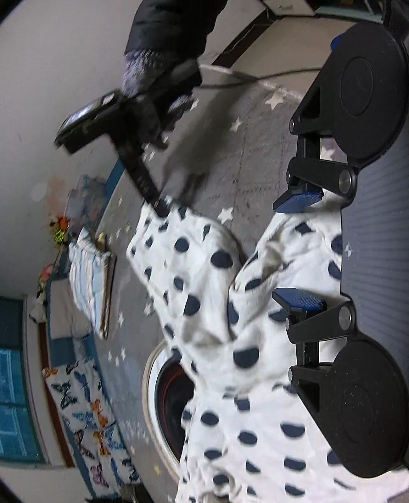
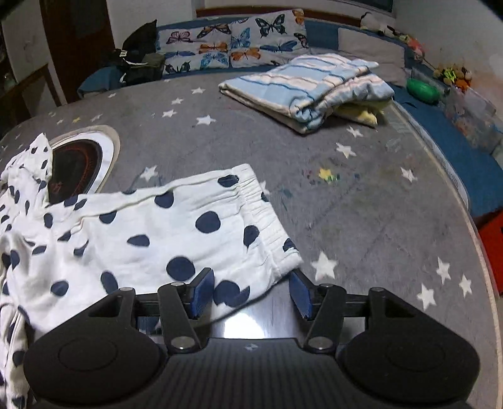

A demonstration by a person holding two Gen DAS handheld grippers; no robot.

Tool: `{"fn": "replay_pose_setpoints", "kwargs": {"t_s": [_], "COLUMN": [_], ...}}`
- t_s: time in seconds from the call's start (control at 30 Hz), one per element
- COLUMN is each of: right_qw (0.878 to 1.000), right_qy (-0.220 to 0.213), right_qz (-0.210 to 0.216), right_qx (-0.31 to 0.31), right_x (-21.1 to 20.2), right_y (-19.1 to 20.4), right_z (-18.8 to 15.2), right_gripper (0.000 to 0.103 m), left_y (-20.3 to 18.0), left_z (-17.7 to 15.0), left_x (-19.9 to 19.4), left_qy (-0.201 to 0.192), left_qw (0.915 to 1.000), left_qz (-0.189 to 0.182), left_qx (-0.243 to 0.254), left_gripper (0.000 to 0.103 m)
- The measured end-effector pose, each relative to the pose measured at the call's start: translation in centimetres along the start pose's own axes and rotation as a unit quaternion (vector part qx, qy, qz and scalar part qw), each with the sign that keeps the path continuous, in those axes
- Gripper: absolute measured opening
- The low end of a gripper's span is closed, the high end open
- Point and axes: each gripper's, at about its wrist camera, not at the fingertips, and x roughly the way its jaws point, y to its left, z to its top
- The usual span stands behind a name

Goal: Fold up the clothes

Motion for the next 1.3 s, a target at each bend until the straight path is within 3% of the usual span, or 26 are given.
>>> {"fn": "replay_pose_setpoints", "kwargs": {"t_s": [0.07,0.27,0.37,0.53,0.8,0.93,1.13,1.3], "right_qw": [1.0,0.999,0.998,0.997,0.992,0.99,0.989,0.99], "right_qy": [-0.006,-0.024,-0.034,-0.039,-0.046,-0.043,-0.063,-0.059], "right_qz": [0.0,-0.008,-0.018,-0.036,-0.076,-0.089,-0.062,0.006], "right_qx": [0.0,-0.024,-0.043,-0.064,-0.094,-0.102,-0.122,-0.124], "right_x": [0.4,2.6,4.4,7.7,12.4,13.3,9.7,6.6], "right_y": [0.2,1.9,3.2,4.7,5.5,5.2,5.2,6.7], "right_z": [0.6,3.5,5.9,9.8,15.6,17.6,17.4,15.1], "right_gripper": [0.04,0.014,0.01,0.01,0.013,0.025,0.035,0.041], "left_y": [-0.2,-0.8,-0.9,-0.4,-0.5,-0.6,-0.7,-0.9], "left_z": [-0.1,-0.6,-0.9,-0.8,-1.2,-1.3,-1.5,-1.6], "left_x": [0.4,1.4,1.8,1.9,2.4,2.3,1.7,0.5], "left_qy": [0.006,0.027,0.032,0.035,0.042,0.044,0.037,0.017], "left_qw": [0.9999,0.9982,0.9971,0.9953,0.9835,0.9805,0.9822,0.9866], "left_qz": [-0.015,-0.052,-0.065,-0.089,-0.17,-0.184,-0.173,-0.149], "left_qx": [0.0,0.015,0.022,0.018,0.043,0.053,0.063,0.065], "left_gripper": [0.053,0.038,0.037,0.037,0.037,0.038,0.04,0.047]}}
